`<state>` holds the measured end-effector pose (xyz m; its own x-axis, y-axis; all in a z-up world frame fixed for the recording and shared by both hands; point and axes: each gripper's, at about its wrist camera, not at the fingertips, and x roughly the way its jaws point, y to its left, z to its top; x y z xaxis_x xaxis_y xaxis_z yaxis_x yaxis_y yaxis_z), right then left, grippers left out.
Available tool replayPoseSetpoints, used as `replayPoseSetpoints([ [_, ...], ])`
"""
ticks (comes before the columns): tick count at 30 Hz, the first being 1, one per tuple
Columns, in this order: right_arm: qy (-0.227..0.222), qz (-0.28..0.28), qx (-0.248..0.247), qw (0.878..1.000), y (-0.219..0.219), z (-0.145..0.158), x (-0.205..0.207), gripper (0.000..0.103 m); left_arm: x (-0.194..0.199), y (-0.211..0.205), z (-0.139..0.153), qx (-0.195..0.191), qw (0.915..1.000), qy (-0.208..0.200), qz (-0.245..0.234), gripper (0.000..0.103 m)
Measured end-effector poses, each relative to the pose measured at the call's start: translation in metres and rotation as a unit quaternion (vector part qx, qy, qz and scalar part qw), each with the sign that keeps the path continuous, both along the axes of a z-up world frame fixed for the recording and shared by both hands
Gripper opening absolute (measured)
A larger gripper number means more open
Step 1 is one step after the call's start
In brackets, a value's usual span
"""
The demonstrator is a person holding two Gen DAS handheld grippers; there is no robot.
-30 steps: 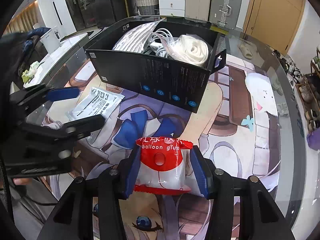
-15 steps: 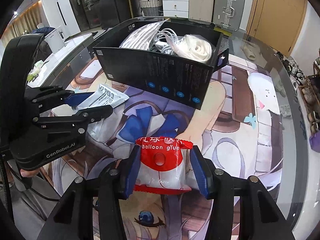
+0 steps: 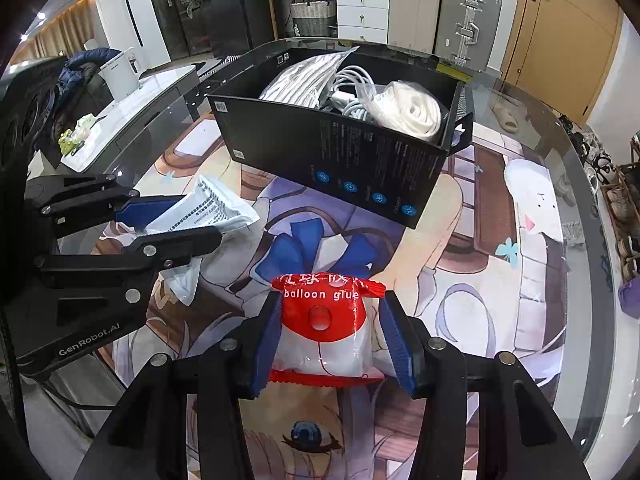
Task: Organize soft objects
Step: 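Carry the white packet and balloon glue bag over the box and lower them inside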
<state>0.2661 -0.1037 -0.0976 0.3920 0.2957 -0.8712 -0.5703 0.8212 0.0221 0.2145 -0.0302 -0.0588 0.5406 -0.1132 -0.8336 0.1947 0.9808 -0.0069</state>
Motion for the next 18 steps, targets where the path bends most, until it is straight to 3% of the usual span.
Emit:
replayPoseSetpoints([
  [9,-0.004,0.001,0.014,1.000,0.000,0.011,-0.004,0.049,-0.003,0.002,0.005,-0.006,1.0000,-0.003,0.003,0.025],
  [18,-0.051,-0.006,0.045,0.998,0.000,0.055,-0.006,0.049,-0.005,0.013,0.036,-0.031,0.9988,-0.038,0.006,0.025],
])
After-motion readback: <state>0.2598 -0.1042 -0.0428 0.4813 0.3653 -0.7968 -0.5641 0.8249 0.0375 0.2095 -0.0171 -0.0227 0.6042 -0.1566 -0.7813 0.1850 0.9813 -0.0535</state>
